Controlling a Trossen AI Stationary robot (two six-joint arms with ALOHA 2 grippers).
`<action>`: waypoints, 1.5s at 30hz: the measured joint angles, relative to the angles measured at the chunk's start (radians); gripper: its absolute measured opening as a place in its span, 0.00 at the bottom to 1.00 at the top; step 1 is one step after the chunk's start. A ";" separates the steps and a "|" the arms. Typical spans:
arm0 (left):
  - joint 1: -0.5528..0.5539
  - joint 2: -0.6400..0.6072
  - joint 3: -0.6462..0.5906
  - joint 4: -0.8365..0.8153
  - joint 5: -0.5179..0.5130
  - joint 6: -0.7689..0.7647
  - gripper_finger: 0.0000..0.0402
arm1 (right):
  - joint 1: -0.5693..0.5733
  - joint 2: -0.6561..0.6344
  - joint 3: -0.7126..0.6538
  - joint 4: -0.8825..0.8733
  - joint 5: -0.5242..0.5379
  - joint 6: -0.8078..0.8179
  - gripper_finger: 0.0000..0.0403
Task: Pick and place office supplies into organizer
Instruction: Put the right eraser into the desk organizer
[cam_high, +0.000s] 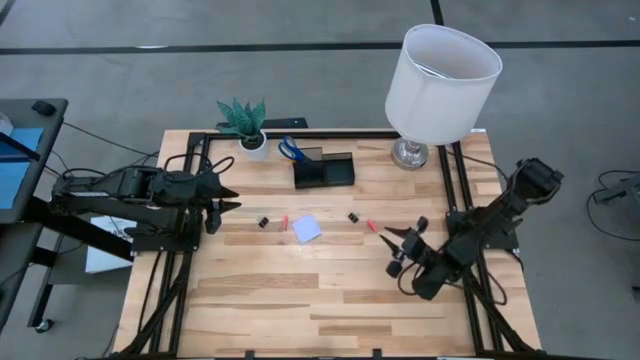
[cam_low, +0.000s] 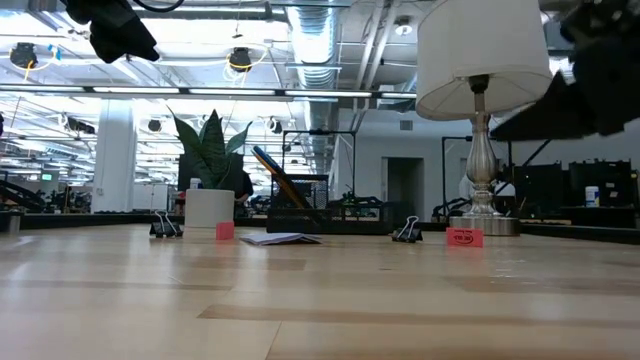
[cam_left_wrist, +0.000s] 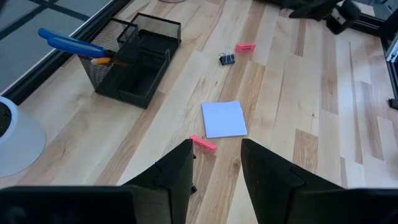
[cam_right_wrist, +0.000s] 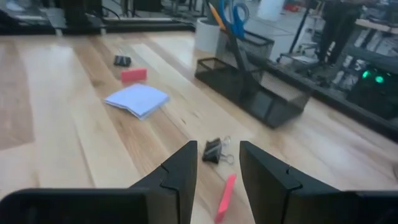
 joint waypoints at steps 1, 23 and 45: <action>0.000 0.000 0.000 0.000 0.000 0.000 0.31 | -0.006 0.018 0.000 0.001 -0.001 0.024 0.28; 0.000 0.000 0.000 0.000 0.000 0.000 0.31 | -0.119 0.358 0.023 0.060 -0.122 0.285 0.28; 0.000 0.000 0.000 0.000 0.000 0.000 0.31 | -0.183 0.388 0.052 0.060 -0.218 0.278 0.44</action>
